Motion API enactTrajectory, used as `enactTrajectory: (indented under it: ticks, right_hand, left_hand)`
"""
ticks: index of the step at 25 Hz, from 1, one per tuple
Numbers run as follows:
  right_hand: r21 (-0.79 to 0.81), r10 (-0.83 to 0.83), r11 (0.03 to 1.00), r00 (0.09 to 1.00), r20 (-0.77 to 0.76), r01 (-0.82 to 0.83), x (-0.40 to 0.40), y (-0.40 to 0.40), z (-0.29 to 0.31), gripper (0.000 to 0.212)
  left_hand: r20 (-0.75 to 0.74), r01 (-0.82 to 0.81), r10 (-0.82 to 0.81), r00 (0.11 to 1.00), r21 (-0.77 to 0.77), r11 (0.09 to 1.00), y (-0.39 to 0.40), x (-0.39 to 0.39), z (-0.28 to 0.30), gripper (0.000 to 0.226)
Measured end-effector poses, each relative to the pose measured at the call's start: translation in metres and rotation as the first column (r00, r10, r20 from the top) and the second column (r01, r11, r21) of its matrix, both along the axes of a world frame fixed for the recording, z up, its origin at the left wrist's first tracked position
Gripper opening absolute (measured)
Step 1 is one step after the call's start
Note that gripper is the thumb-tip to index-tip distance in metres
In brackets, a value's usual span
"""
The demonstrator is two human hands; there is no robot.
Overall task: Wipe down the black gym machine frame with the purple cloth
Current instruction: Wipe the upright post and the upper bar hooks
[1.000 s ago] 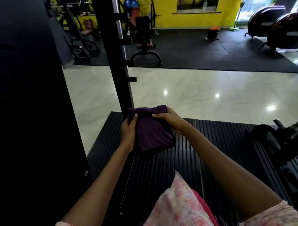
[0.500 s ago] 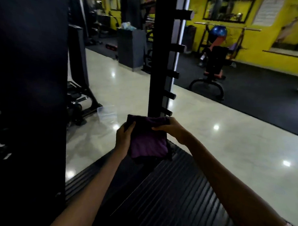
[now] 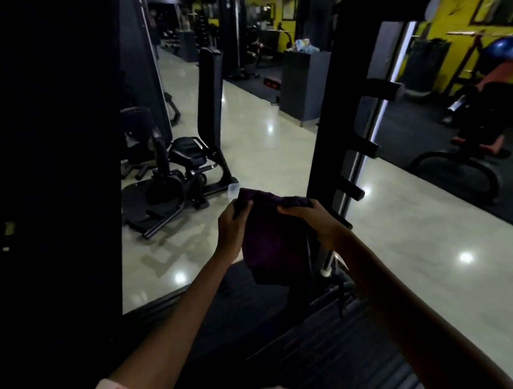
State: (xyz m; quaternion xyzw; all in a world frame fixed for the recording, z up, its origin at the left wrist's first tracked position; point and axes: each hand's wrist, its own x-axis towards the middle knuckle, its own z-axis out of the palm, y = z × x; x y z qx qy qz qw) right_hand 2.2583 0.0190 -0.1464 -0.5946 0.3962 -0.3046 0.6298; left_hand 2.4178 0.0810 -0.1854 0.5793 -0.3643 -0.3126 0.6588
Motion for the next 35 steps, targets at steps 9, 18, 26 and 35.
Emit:
enactTrajectory:
  ticks: [9, 18, 26, 35]
  right_hand:
    - [0.067, 0.346, 0.929, 0.919, 0.188, -0.364, 0.083, -0.081, 0.02, 0.018]
    - [0.007, 0.684, 0.719, 0.709, 0.172, -0.695, 0.131, -0.105, 0.041, 0.022]
    - [-0.127, 0.736, 0.632, 0.54, 0.408, -0.765, 0.108, -0.097, 0.081, 0.037]
    - [0.237, 0.48, 0.458, 0.463, 0.745, -0.857, 0.1, -0.061, 0.127, 0.101]
  left_hand:
    - [0.141, -0.28, 0.293, 0.946, -0.106, 0.954, -0.028, 0.059, 0.018, 0.008]
    - [0.162, -0.655, 0.675, 0.72, -0.162, 0.738, -0.01, 0.056, 0.062, 0.003]
    - [0.228, -0.809, 0.842, 0.488, -0.244, 0.535, 0.0, 0.008, 0.109, 0.016]
    - [0.328, -0.781, 0.837, 0.438, -0.321, 0.535, 0.02, -0.012, 0.201, 0.011]
